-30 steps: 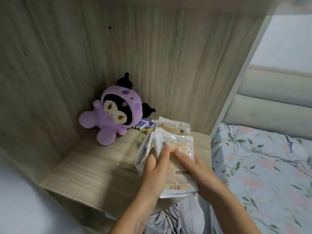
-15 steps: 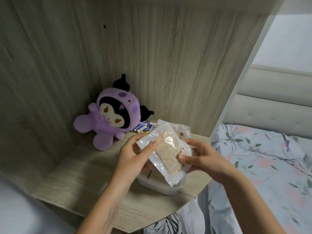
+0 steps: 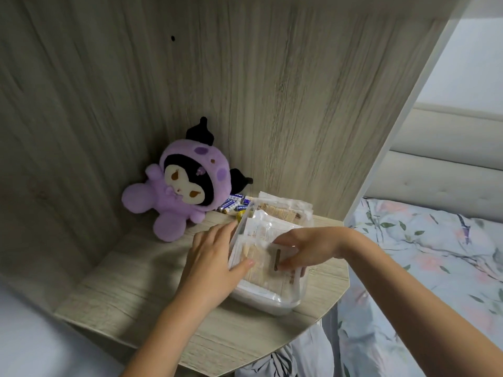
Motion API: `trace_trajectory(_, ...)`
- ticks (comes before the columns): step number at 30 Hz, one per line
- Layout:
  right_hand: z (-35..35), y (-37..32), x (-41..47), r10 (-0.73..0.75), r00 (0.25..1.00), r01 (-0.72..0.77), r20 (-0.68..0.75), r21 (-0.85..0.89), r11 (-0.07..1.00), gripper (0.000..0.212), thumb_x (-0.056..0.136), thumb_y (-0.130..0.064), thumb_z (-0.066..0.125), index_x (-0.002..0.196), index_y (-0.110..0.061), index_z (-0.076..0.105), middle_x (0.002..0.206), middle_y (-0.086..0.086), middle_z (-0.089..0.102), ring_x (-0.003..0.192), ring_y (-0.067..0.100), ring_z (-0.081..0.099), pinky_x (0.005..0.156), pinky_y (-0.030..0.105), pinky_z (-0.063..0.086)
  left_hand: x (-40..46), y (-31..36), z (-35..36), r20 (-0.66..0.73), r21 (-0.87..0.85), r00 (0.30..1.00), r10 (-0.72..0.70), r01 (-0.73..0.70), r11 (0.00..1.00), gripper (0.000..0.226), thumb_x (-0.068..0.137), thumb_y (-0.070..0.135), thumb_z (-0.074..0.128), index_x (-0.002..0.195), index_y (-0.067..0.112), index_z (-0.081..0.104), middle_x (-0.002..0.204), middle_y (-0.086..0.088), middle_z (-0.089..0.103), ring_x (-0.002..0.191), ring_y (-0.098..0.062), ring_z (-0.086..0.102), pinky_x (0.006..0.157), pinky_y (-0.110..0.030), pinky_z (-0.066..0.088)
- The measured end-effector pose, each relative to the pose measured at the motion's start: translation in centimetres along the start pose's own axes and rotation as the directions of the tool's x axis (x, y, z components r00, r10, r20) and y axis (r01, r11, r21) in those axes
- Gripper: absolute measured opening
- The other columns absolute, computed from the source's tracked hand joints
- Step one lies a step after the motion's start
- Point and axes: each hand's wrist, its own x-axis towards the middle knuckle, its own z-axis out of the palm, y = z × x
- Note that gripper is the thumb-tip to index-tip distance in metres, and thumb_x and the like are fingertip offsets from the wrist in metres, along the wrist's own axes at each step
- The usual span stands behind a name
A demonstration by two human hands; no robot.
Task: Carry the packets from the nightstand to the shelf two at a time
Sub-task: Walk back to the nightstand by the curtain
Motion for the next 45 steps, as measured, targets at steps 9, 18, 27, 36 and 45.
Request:
trace_trajectory(9,3.4,1.2,1.2,-0.073,0.953,-0.038,-0.294,-0.354,0.934,0.037,0.102,-0.032,0.040,0.135,-0.018,0.050,0.127,0.007,0.055,0.119,0.025,0.051,0.102,0.040,0.041,0.8,0.0,0.1,0.358,0.112,0.933,-0.027,-0.014,0.994,0.064,0.087,0.057,0.055,0.144,0.036,0.035,0.146,0.025,0.031,0.136,-0.009,0.020,0.115,-0.038,0.025)
trace_trajectory(18,7.1,3.2,-1.8,-0.079,0.678,-0.139,-0.731,-0.233,0.962,0.035,0.098,-0.045,0.043,0.129,-0.032,0.054,0.135,-0.008,0.049,0.127,0.017,0.040,0.113,0.041,0.023,1.3,0.8,-0.3,0.393,0.180,0.919,0.044,-0.124,0.976,0.064,0.091,0.054,0.046,0.148,0.031,0.029,0.153,0.012,0.026,0.140,-0.016,0.014,0.116,-0.040,0.023)
trace_trajectory(27,15.1,7.7,-13.7,0.499,0.294,-0.405,-0.815,0.367,0.837,0.030,0.097,-0.034,0.052,0.122,-0.021,0.060,0.121,0.000,0.062,0.113,0.020,0.055,0.095,0.033,0.045,1.5,10.8,1.2,0.360,0.030,0.729,0.582,-0.633,0.774,0.043,0.095,0.038,0.047,0.136,0.025,0.048,0.140,0.005,0.046,0.131,-0.019,0.034,0.105,-0.034,0.032)
trace_trajectory(36,37.1,6.6,-31.9,0.904,-0.164,-0.626,-0.394,0.750,0.213,0.029,0.096,-0.033,0.049,0.122,-0.026,0.061,0.126,-0.004,0.061,0.118,0.020,0.054,0.097,0.043,0.046,-11.9,21.8,13.4,0.650,-0.209,0.173,0.740,-0.896,0.393,0.050,0.098,0.042,0.044,0.141,0.018,0.043,0.147,0.001,0.039,0.135,-0.021,0.034,0.103,-0.039,0.040)
trace_trajectory(45,56.9,-0.1,-46.3,0.887,-0.461,-0.424,-0.021,0.883,-0.200,0.042,0.097,-0.048,0.042,0.111,-0.018,0.067,0.113,0.006,0.068,0.107,0.029,0.060,0.087,0.041,0.051,-36.9,31.0,17.6,0.668,-0.434,-0.307,0.678,-0.901,0.020,0.048,0.098,0.047,0.040,0.141,0.025,0.041,0.144,0.004,0.045,0.122,-0.019,0.052,0.094,-0.037,0.048)
